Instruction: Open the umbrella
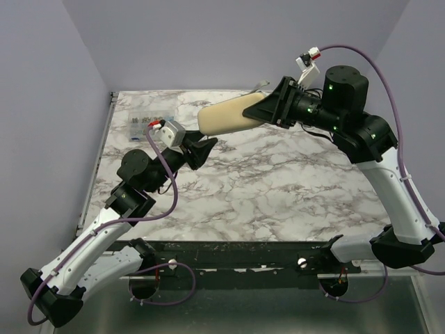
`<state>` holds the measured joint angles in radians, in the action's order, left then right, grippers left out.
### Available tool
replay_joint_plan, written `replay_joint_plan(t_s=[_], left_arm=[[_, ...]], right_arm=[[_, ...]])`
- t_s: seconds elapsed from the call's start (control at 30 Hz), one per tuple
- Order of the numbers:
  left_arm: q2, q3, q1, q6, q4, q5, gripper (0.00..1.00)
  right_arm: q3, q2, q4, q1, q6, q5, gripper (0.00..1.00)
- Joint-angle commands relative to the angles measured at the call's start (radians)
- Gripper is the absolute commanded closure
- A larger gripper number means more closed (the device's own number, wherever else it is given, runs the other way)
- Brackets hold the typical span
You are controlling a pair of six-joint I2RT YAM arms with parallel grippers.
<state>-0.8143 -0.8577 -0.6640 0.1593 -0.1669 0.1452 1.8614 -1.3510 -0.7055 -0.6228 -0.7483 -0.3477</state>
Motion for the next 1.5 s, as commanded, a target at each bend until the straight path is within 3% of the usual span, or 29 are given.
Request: replay_joint_plan(t_s=[0.0,0.13,1.07,1.27,1.3,1.4,1.47], left_arm=[[-0.005,-0.029,-0.005,0.014,-0.037,0.0,0.7],[-0.018,-0.045,-0.005,0.016,-0.03,0.009,1.0],[0.107,-0.01,0.011,-0.203,0.2,-0.013,1.0],[0.11,-0.021,0.011,-0.185,0.235,-0.022,1.0],[0.11,-0.025,0.012,-0.174,0.244,-0.026,0.96],[0.111,-0.034,0.011,-0.151,0.264,-0.032,0.64],[0.118,-0.033,0.011,-0.129,0.266,-0.025,0.5]], right_arm=[[0.017,0.018,0.084,-0.002,0.0,-0.038,0.99],[0.022,0.012,0.083,-0.003,0.008,-0.044,0.99],[-0.036,0.05,0.026,-0.003,0.127,-0.205,0.99],[-0.018,0.047,0.037,-0.003,0.111,-0.142,0.99],[-0.01,0.042,0.038,-0.003,0.109,-0.138,0.99],[0.009,0.039,0.055,-0.003,0.104,-0.117,0.99],[0.023,0.036,0.06,-0.003,0.105,-0.095,0.99]])
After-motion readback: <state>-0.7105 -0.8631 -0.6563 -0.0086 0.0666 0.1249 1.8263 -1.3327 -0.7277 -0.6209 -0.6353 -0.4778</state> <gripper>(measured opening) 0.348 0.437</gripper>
